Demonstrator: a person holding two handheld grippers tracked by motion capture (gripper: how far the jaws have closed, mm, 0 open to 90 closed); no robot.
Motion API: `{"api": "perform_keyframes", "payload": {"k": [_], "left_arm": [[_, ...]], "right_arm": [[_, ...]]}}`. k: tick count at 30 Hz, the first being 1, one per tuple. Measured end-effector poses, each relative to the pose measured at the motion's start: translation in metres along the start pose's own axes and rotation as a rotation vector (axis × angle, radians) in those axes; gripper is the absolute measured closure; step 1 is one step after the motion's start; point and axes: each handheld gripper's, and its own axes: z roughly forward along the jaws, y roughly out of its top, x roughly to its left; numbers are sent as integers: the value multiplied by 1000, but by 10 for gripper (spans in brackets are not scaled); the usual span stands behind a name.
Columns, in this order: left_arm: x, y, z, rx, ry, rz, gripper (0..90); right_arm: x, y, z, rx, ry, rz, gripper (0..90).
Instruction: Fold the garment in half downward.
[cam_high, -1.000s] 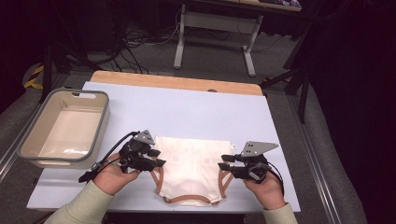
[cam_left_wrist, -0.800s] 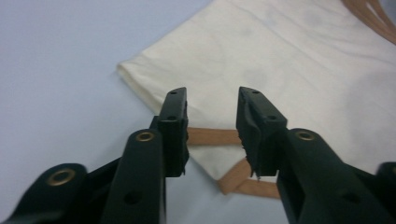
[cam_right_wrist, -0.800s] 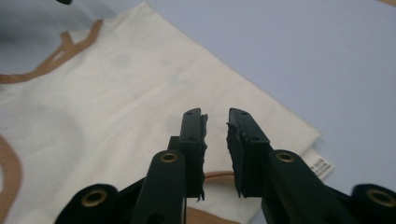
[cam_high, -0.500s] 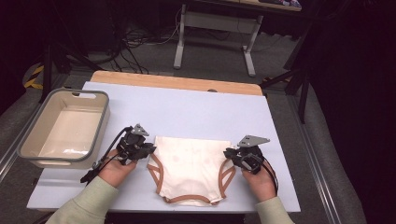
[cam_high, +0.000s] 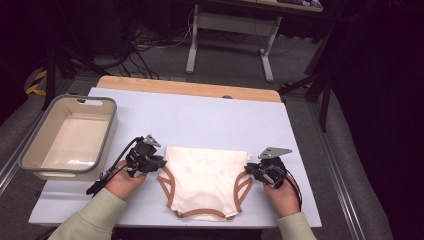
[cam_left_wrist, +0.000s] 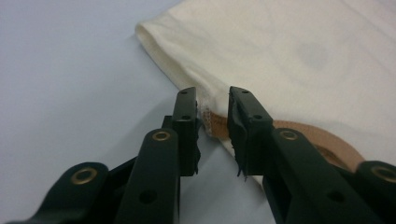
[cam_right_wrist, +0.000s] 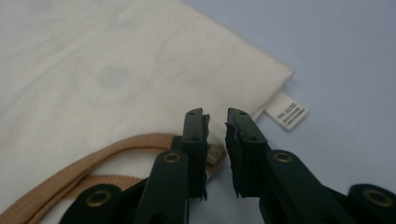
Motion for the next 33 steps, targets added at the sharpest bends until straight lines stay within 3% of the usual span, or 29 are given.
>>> {"api": "perform_keyframes", "payload": {"k": [8,10,16,22,24,26,28,31,33], "left_arm": [[8,20,1,-76,52,-12,608],[13,24,7,-73,58,-30,580],[21,31,27,-42,63,-24,532],[23,31,31,-24,70,-9,587],[21,32,31,-19,70,-12,597],[18,32,31,-8,63,5,702],[17,33,31,12,28,12,830],[19,37,28,23,48,12,866],[25,40,23,0,46,-8,873]], "right_arm": [[-16,13,0,-131,-70,42,620],[-21,14,5,-137,-86,48,590],[-31,20,25,-102,-100,69,576],[-36,20,38,-21,-75,72,651],[-36,20,38,-18,-51,91,686],[-35,22,38,0,-26,87,781],[-33,25,38,17,-7,88,841],[-31,29,36,27,-39,60,863],[-31,32,31,-2,-50,50,866]]}}
